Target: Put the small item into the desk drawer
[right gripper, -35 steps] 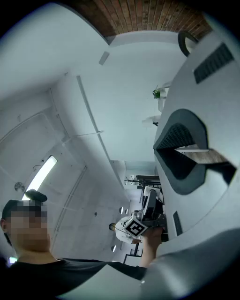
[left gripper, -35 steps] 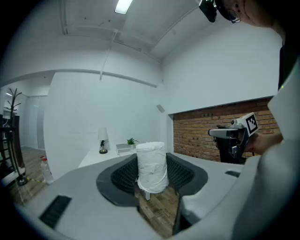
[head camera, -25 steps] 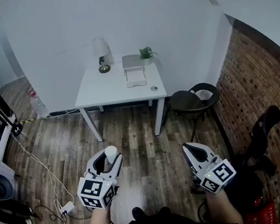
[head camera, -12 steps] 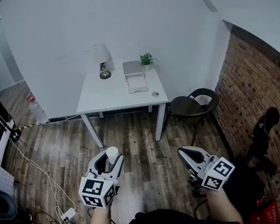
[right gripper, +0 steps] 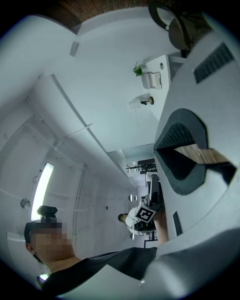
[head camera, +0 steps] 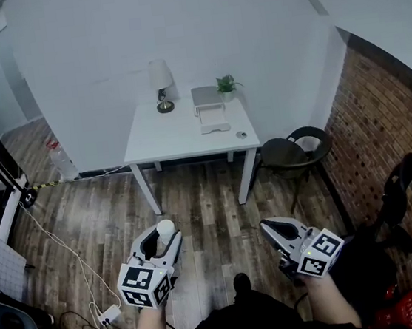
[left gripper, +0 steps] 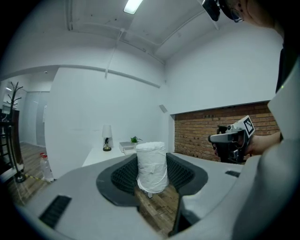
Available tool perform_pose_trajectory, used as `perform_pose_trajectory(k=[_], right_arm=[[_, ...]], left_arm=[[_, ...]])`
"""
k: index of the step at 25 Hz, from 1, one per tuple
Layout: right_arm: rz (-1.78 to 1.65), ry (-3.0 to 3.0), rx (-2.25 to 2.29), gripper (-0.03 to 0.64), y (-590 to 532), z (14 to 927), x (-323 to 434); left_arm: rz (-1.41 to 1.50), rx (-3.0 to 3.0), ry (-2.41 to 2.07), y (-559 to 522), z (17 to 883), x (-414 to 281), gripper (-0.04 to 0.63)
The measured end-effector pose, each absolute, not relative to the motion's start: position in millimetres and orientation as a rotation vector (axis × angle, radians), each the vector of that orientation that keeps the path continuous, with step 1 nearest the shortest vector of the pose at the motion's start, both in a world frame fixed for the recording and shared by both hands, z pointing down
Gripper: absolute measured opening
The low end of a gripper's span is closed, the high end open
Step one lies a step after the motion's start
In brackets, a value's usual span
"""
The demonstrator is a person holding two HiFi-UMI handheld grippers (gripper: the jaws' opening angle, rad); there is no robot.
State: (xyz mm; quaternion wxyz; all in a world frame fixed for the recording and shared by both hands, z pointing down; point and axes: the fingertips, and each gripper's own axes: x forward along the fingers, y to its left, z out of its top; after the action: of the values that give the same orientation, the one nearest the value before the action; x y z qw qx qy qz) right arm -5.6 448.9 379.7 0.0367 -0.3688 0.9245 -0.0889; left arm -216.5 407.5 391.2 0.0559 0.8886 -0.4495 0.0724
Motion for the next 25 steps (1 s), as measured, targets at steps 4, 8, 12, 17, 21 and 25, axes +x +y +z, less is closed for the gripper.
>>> perform_pose_trajectory(k=[4, 8, 12, 17, 21, 25], right_arm=[[-0.314, 2.857, -1.106, 0.003, 423.8, 389.1, -6.0], [-0.35, 2.863, -1.056, 0.003, 395.2, 394.2, -5.7], [-0.388, 2.866, -1.015, 0.003, 350.1, 399.4, 2.6], [-0.335, 2.895, -0.957, 0.003, 298.7, 393.9, 18.1], [-0.375, 2.877, -1.028, 0.003, 258.6, 404.5, 65.9], [-0.405, 2.827, -1.098, 0.003, 219.1, 409.4, 112.1]], left_arm=[[0.209, 2.645, -1.38, 388.0, 402.9, -221.0, 0.195], [0.232, 2.615, -1.38, 369.1, 409.6, -217.4, 0.196], [0.233, 2.603, -1.418, 334.8, 406.6, -208.0, 0.195], [0.241, 2.575, -1.402, 268.8, 413.5, -183.4, 0.195], [0.262, 2.604, -1.345, 223.3, 413.2, -140.0, 0.195], [0.291, 2.61, -1.313, 178.9, 417.1, -104.9, 0.196]])
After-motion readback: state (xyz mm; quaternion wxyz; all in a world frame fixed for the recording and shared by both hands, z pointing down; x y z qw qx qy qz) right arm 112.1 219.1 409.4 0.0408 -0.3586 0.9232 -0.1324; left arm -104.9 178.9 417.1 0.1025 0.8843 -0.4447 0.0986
